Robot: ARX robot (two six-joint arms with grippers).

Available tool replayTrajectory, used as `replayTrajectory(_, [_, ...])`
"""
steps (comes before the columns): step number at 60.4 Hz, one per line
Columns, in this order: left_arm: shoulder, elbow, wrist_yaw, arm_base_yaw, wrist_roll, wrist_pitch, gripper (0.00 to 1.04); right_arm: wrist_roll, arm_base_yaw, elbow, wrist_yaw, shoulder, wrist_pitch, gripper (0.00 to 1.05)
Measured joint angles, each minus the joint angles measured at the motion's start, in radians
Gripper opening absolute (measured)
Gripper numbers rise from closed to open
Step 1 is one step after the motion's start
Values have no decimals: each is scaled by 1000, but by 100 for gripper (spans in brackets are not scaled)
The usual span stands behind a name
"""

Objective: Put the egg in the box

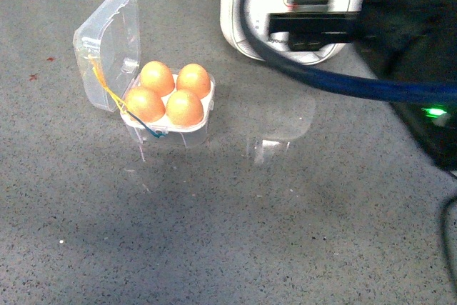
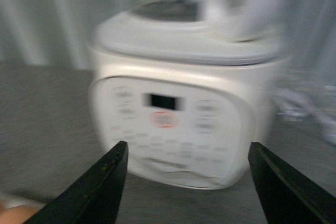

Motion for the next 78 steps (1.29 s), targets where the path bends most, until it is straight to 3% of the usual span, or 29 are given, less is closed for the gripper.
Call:
replayTrajectory(5, [0, 0, 0, 0, 0, 0, 98, -22, -47, -98, 19, -88, 34, 54])
replayTrajectory(17, [0, 0, 3, 0, 0, 0, 98, -42, -175, -344, -97, -333, 22, 10])
replayTrajectory(20, [0, 0, 3, 0, 0, 0, 98, -46, -196, -381, -125, -387, 6, 3])
replayTrajectory(30, [0, 0, 3, 0, 0, 0, 98, -46, -261, -467, -179, -535, -61, 3])
replayTrajectory(40, [0, 0, 3, 0, 0, 0, 98, -46, -315, -514, -238, -777, -254, 3])
replayTrajectory(58, [0, 0, 3, 0, 0, 0, 98, -46, -380, -581, -298, -1033, -439, 3])
replayTrajectory(64, [0, 0, 3, 0, 0, 0, 98, -46, -445, -594, -381, -1117, -511, 3])
replayTrajectory(78, [0, 0, 3, 0, 0, 0, 98, -46, -471, -607, -385, -1283, -654, 3])
